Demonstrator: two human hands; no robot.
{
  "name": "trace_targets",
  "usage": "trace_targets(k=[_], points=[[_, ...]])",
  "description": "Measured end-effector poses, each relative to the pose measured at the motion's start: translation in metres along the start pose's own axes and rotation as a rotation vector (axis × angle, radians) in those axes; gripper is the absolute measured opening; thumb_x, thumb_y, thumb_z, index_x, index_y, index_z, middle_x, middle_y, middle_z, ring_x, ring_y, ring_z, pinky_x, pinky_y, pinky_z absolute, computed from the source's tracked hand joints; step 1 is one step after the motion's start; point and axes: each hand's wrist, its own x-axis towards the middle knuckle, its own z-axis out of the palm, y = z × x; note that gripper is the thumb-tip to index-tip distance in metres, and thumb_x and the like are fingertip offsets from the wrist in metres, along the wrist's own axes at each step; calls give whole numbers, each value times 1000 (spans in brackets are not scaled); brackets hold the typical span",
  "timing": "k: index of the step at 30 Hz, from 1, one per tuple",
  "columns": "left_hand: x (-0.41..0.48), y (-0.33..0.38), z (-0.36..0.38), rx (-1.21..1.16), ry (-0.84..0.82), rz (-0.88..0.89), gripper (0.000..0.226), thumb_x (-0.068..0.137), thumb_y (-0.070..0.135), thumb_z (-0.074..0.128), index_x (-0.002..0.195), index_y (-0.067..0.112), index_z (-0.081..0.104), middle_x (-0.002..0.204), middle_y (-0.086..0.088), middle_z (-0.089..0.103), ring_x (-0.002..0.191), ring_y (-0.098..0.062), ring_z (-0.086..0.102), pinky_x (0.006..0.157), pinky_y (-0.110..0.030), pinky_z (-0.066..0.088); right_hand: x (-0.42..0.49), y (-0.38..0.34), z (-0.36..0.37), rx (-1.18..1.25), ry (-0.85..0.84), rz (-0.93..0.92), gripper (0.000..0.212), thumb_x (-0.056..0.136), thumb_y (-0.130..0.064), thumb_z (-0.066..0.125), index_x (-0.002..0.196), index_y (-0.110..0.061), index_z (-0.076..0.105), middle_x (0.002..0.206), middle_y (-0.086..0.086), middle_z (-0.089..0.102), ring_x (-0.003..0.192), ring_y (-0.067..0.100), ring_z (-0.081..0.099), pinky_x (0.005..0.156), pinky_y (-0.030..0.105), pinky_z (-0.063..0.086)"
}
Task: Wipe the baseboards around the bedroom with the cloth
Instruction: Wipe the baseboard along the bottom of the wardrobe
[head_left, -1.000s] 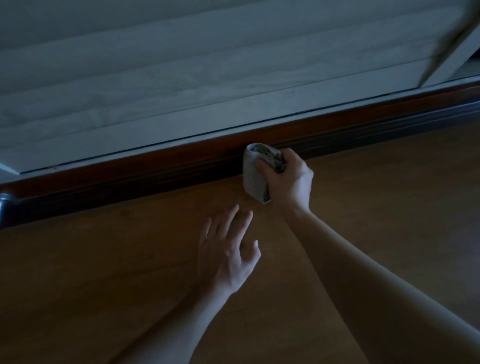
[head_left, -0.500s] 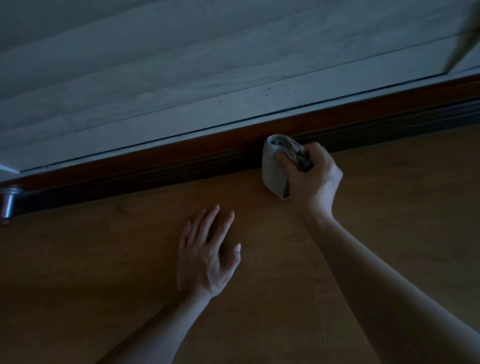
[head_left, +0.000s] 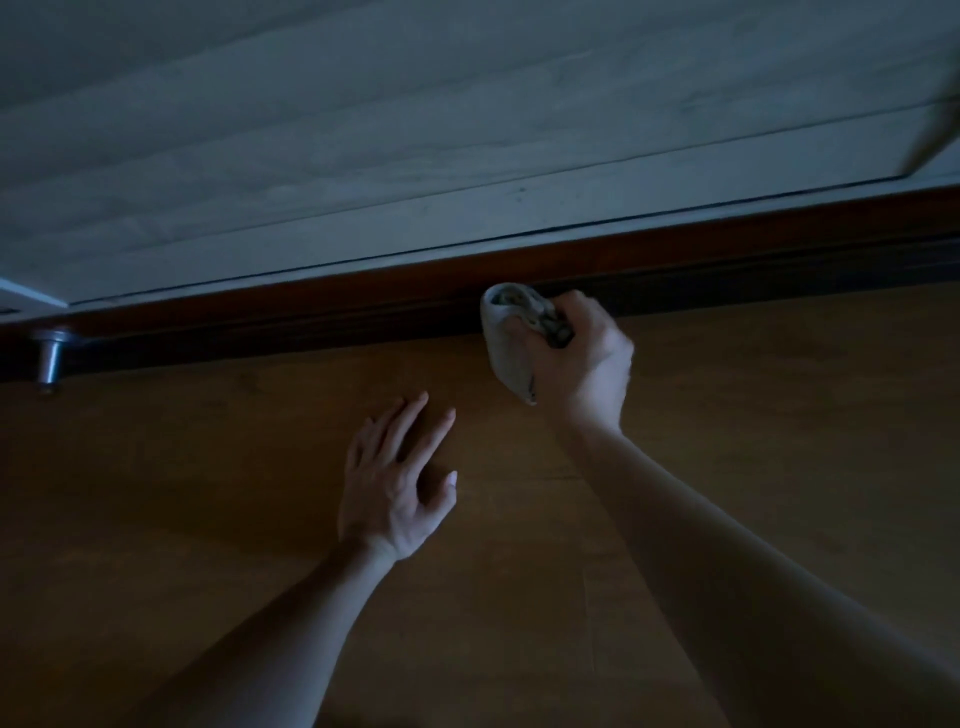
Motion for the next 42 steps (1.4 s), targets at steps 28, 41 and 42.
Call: trace_targets(k=[28, 41, 42], points=[[-1, -2, 2, 8, 21, 12, 61, 94, 54, 41, 151, 34, 45, 163, 2, 32, 152, -23, 25, 122, -51, 20, 5, 22, -12, -23, 105, 56, 29, 85, -41, 78, 82, -20, 59, 81, -10, 60, 70, -1, 54, 57, 7, 39], [-3, 1, 3, -31, 16, 2, 60, 95, 54, 37, 152, 35, 44, 164, 2, 31, 152, -23, 24, 121, -51, 18, 24, 55, -106, 14, 308, 190, 26, 87, -38, 76, 91, -18, 60, 83, -12, 59, 74, -3, 55, 55, 1, 39], [-3, 1, 3, -28, 16, 2, 60, 96, 54, 37, 152, 35, 44, 164, 1, 31, 152, -23, 24, 121, -51, 18, 25, 56, -110, 22, 323, 200, 26, 87, -37, 76, 91, -17, 60, 85, -8, 60, 74, -4, 55, 54, 1, 39]])
